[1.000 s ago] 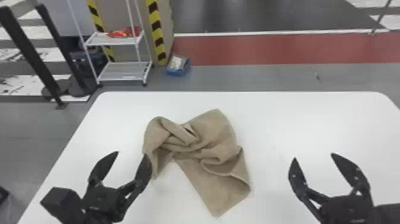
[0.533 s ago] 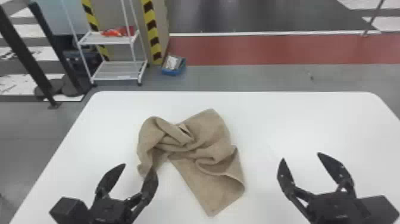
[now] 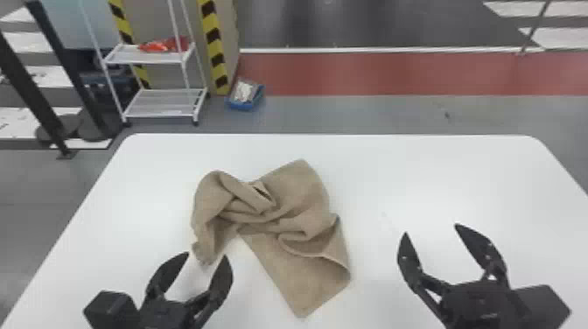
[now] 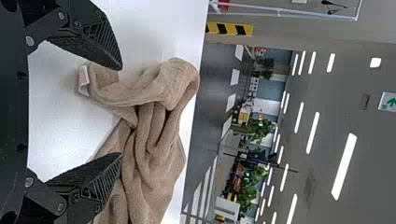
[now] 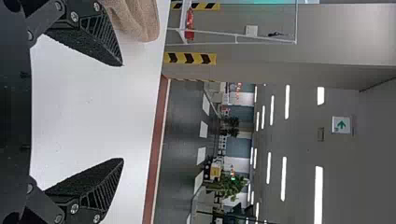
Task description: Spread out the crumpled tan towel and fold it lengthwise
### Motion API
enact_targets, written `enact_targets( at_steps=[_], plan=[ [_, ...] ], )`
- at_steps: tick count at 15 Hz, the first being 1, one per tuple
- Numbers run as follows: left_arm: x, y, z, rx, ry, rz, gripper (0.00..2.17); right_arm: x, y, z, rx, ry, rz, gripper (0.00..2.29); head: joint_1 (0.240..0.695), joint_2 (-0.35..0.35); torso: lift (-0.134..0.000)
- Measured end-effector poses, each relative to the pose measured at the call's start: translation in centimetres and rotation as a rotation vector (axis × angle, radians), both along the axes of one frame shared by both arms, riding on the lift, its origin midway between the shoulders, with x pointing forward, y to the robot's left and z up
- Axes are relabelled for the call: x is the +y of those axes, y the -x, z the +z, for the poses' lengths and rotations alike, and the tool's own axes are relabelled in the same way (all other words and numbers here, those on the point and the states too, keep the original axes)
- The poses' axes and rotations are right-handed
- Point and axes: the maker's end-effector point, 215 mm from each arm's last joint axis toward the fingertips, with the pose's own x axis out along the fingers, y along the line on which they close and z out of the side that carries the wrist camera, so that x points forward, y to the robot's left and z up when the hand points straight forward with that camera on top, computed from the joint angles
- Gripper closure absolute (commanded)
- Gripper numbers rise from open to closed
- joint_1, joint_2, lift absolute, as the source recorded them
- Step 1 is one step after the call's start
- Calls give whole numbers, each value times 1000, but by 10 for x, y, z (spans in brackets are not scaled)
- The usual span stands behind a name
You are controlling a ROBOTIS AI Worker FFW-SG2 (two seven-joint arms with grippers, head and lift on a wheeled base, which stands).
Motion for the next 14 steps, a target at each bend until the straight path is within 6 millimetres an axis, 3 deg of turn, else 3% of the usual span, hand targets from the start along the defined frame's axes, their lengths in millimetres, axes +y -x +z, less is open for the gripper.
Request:
enact_targets(
  at_steps=[4,7,8,9,11,14],
  plan=[
    [-4,-4,-15,51,9,-9,458,2,1,-3,5,8,4,181,695,32,-124],
    [-4,-12,-15,51,12,-7,549,19,0,-10,15,61,40,188,695,55,-124],
    [-2,-16,-14,47,10,0,782,27,1,-12,19,72,54,188,695,66,-124],
    [-1,-18,-13,44,9,3,1210,35,1,-15,29,81,67,194,695,76,-124],
    [2,-19,-11,40,6,8,1727,46,1,-25,59,97,86,194,695,93,-124],
    [4,-19,-7,34,2,15,1794,61,-2,-47,121,125,110,211,695,118,-124]
  ],
)
